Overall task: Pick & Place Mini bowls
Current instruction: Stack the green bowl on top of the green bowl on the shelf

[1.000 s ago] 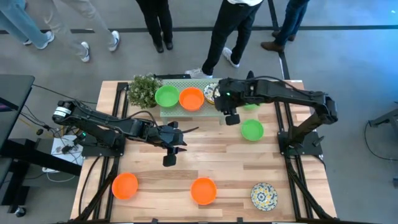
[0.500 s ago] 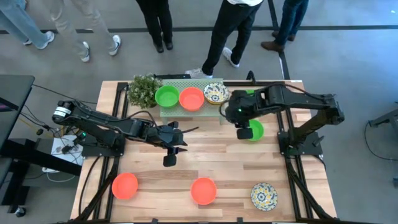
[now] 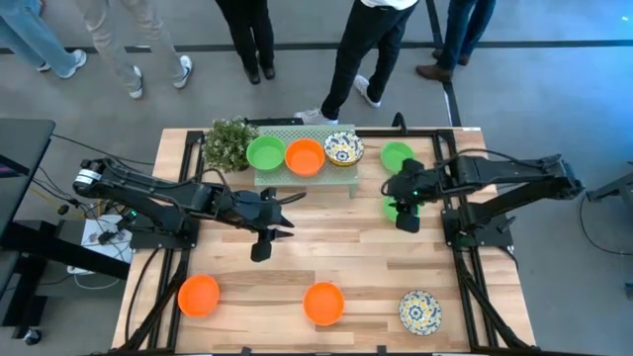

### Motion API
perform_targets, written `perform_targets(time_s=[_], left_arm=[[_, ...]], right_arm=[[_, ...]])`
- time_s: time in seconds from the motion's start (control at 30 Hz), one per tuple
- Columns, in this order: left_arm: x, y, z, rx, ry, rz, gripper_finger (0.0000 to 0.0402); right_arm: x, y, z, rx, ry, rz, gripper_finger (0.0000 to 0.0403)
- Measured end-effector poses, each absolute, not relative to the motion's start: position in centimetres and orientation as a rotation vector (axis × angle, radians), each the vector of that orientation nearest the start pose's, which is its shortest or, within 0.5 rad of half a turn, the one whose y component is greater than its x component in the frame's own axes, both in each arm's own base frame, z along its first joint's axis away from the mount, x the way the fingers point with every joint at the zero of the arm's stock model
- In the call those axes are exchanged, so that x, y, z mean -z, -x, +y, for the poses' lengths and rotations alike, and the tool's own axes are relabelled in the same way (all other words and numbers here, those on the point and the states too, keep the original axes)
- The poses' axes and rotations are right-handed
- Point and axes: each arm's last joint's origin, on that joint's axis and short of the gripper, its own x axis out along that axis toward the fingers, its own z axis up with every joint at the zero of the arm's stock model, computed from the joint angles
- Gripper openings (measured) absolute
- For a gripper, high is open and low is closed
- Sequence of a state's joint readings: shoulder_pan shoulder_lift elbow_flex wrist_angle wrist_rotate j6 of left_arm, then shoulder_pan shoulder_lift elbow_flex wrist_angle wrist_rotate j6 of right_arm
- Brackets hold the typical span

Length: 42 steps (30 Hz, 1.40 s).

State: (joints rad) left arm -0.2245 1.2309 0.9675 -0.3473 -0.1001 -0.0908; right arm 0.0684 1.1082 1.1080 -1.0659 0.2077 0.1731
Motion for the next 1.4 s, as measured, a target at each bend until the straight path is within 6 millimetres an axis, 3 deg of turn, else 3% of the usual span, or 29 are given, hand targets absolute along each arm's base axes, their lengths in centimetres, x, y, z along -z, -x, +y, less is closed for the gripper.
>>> perform_targets(time_s=[0.23, 0.4, 0.8, 1.1, 1.23, 1.4], left_arm=[[-29.0, -25.7, -5.6, 0.092, -0.018, 0.620, 0.0104], [-29.0, -25.7, -5.6, 0.091, -0.021, 0.620, 0.0104], [-29.0, -25.7, -5.6, 0.091, -0.021, 0.619, 0.0104], [-29.0, -25.7, -5.6, 0.091, -0.021, 0.619, 0.0104], [-29.0, -25.7, -5.6, 0.091, -0.021, 0.619, 0.0104], [-29.0, -25.7, -5.6, 0.091, -0.020, 0.619, 0.0104]], right_arm=[[-24.9, -17.7, 1.4, 0.294, -0.135, 1.152, 0.0134], [-21.6, -17.6, 1.8, 0.321, -0.179, 1.234, 0.0134], [-18.2, -18.8, 1.4, 0.373, -0.172, 1.336, 0.0134], [-15.9, -20.4, 0.5, 0.358, -0.067, 1.413, 0.0131], [-15.4, -20.8, 0.5, 0.304, -0.003, 1.433, 0.0095], [-15.5, -20.8, 0.6, 0.232, -0.019, 1.441, 0.0014]])
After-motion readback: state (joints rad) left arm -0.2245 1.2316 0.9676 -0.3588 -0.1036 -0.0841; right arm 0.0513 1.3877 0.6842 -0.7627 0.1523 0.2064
